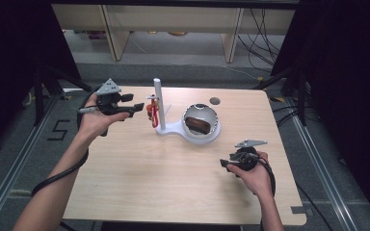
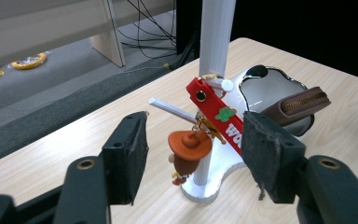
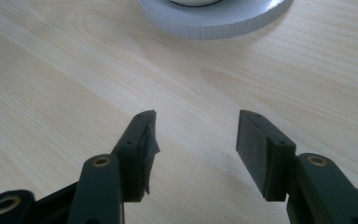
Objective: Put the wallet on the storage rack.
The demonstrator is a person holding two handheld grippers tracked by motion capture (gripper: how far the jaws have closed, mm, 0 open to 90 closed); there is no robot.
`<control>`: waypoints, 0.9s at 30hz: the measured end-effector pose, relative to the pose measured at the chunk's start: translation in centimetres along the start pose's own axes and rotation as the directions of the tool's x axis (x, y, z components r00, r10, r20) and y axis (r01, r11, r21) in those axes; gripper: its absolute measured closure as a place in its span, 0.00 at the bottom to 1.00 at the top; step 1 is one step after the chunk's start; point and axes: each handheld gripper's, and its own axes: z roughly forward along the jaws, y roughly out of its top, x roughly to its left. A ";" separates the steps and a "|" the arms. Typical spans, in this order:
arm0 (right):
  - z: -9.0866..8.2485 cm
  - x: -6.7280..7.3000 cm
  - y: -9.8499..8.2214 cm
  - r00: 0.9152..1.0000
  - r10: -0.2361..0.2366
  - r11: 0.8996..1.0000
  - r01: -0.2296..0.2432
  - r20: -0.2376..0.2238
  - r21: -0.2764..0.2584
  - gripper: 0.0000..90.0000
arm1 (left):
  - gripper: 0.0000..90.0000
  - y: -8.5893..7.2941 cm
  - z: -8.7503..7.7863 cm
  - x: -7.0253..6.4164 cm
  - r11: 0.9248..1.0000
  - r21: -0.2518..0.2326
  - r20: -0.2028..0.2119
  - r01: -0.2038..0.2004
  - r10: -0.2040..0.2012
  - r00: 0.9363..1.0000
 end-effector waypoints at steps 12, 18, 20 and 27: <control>-0.1 0.0 0.0 1.000 0.006 1.000 -0.006 0.002 -0.001 0.53 | 0.37 -2.0 -2.5 -1.2 1.000 -0.012 -0.011 -0.011 0.011 1.000; -0.1 -0.1 0.0 1.000 0.006 1.000 -0.006 0.003 -0.006 0.52 | 0.36 -3.5 -3.8 -1.8 0.999 -0.030 -0.026 -0.010 0.009 1.000; -0.1 -0.1 0.0 1.000 0.008 1.000 -0.008 -0.001 0.000 0.52 | 0.36 -4.0 -4.2 -2.0 0.999 -0.034 -0.029 -0.009 0.008 1.000; 0.0 -0.2 0.0 1.000 -0.018 1.000 0.018 0.002 -0.016 0.51 | 0.36 -6.2 -5.6 -2.5 0.998 -0.061 -0.051 0.007 -0.010 0.999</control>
